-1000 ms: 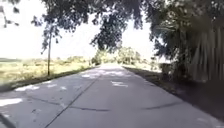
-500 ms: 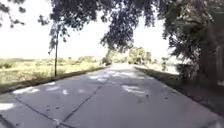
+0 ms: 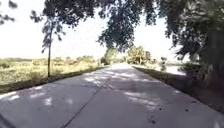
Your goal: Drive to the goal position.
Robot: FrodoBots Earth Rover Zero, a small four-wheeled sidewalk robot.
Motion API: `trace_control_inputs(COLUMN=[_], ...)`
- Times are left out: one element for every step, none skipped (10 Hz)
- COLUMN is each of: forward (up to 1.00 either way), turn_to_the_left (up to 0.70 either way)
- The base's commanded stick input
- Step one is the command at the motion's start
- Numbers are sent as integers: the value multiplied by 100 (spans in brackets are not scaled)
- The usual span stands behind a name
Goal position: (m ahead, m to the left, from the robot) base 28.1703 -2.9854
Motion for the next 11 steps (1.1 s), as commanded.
trace_control_inputs(forward=[85,85,85,85,85,85,85,85,85,85,85], turn_to_the_left=[0,0,0,0,0,0,0,0,0,0,0])
